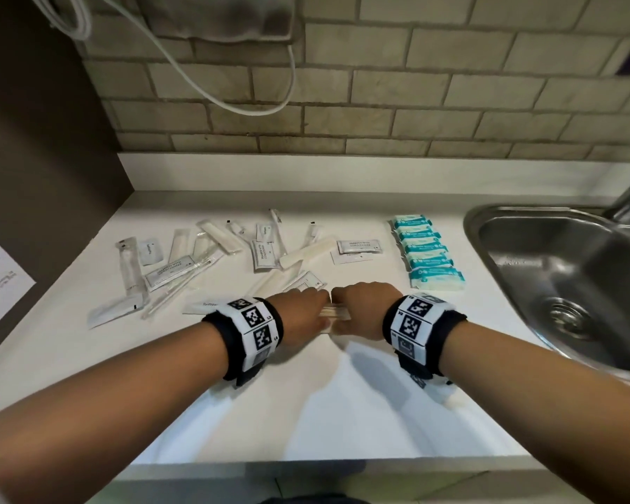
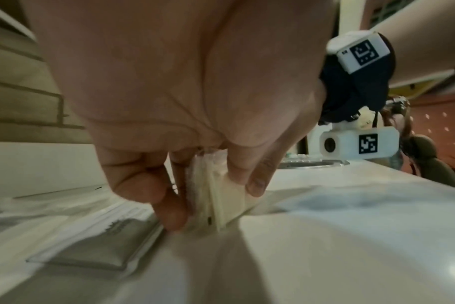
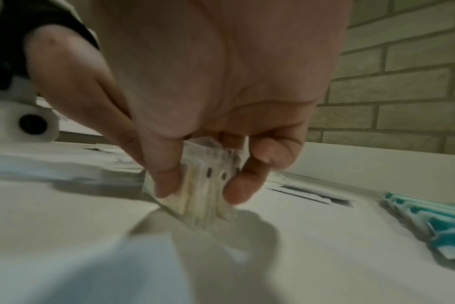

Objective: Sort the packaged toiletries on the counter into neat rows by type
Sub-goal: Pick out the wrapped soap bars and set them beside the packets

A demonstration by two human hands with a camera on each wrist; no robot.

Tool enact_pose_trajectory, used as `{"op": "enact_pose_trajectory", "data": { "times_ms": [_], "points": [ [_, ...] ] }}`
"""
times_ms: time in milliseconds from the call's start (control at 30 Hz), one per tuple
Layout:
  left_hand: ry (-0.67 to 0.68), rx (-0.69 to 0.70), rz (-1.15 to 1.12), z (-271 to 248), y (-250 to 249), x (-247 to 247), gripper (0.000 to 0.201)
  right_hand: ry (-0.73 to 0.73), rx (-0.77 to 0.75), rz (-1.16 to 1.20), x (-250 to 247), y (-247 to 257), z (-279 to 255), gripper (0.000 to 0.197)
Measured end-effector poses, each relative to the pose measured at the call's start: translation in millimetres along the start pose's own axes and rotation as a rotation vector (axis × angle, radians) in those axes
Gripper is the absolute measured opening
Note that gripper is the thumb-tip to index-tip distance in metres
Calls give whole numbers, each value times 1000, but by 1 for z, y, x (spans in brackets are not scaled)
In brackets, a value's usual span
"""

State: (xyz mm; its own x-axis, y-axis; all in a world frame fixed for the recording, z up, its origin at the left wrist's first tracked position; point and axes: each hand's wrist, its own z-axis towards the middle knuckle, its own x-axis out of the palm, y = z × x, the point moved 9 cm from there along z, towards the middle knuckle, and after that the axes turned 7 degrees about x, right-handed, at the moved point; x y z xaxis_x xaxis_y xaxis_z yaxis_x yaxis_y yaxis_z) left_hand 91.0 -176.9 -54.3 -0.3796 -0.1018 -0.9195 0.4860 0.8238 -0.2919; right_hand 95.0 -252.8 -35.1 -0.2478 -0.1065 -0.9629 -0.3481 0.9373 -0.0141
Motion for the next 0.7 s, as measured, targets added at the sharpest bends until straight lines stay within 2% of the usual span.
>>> {"op": "enact_pose_trajectory", "data": {
  "times_ms": [133, 267, 467, 700],
  "points": [
    [77, -40, -44, -2, -7, 12, 41, 75, 55, 134, 19, -2, 1, 41],
    [70, -48, -22, -1, -12, 11, 48, 76, 54, 197, 17, -1, 2, 36],
    [65, -71, -61, -1, -9, 13, 43, 84, 71, 232, 22, -5, -2, 44],
    [59, -80, -72, 2, -9, 10, 34, 87, 73, 237, 19, -5, -2, 43]
  ]
}}
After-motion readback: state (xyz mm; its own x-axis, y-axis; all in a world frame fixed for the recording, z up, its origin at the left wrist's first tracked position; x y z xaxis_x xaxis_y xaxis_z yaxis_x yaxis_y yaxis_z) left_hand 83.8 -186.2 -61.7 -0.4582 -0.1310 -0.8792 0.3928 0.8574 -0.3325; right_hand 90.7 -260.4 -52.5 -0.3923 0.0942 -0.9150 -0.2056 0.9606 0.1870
